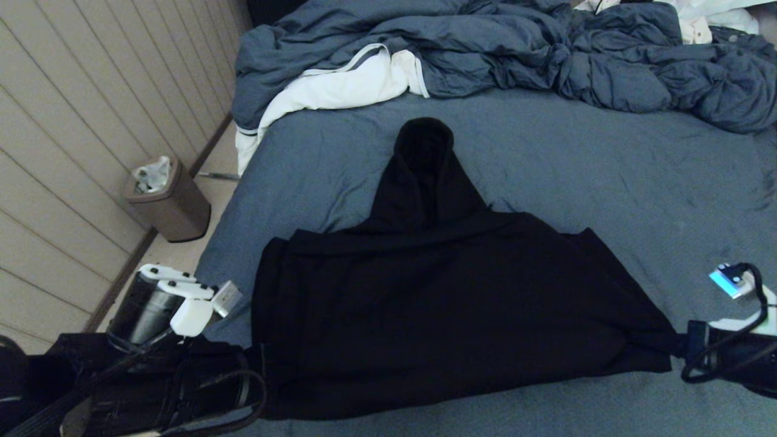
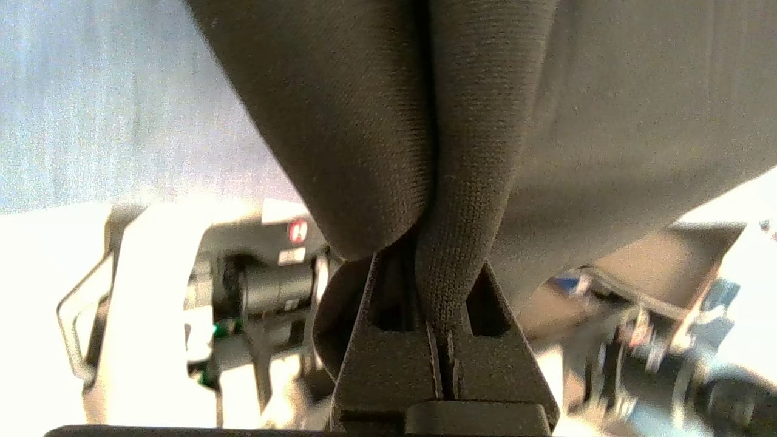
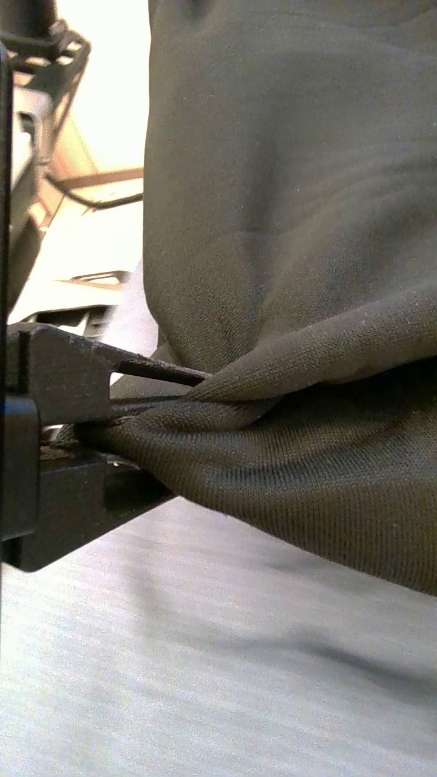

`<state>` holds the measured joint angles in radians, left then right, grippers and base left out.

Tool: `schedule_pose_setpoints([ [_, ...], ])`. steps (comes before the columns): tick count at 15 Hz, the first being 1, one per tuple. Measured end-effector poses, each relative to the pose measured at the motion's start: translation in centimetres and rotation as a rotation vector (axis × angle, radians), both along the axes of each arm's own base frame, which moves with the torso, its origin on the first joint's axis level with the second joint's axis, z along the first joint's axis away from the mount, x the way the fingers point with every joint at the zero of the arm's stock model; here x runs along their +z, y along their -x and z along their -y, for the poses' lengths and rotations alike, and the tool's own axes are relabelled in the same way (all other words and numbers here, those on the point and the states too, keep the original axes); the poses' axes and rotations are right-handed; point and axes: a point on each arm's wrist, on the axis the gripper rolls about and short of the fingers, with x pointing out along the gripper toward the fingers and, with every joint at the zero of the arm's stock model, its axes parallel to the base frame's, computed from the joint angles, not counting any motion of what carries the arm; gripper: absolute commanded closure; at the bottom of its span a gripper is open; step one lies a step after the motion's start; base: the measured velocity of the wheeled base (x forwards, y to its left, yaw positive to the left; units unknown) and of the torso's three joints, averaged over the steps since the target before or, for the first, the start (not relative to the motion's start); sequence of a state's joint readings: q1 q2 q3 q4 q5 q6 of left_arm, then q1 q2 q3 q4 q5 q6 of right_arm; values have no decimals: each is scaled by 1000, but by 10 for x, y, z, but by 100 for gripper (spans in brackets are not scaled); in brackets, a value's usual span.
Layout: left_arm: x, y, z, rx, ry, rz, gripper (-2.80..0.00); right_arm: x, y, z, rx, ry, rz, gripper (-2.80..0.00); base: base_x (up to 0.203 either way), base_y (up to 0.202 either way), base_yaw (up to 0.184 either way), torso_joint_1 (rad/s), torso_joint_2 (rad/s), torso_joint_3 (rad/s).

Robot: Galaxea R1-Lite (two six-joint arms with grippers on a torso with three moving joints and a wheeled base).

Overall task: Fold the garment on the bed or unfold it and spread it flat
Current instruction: Fold the black sweatshirt

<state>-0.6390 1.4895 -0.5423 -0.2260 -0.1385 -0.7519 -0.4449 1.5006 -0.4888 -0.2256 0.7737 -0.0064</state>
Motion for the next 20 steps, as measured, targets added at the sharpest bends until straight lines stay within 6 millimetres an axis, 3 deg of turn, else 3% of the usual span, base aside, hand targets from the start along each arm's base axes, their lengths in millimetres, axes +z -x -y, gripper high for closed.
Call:
schedule_pose_setpoints([
  [5, -6, 20, -7, -31, -7, -7, 0, 2, 40, -18, 19, 28, -32, 0, 0, 0, 0, 0, 0, 0],
  [6, -7, 20, -7, -31, -9, -11, -280, 3, 41, -18, 15, 44, -29, 0, 0, 0, 0, 0, 0, 0],
  [15, -8, 18, -8, -8, -15, -12, -280, -14, 36, -3, 3, 134, -72, 0, 0, 0, 0, 0, 0, 0],
  [20, 12, 13, -18, 49, 48, 83, -280, -19, 34, 1, -3, 122, -97, 0, 0, 0, 0, 0, 0, 0],
])
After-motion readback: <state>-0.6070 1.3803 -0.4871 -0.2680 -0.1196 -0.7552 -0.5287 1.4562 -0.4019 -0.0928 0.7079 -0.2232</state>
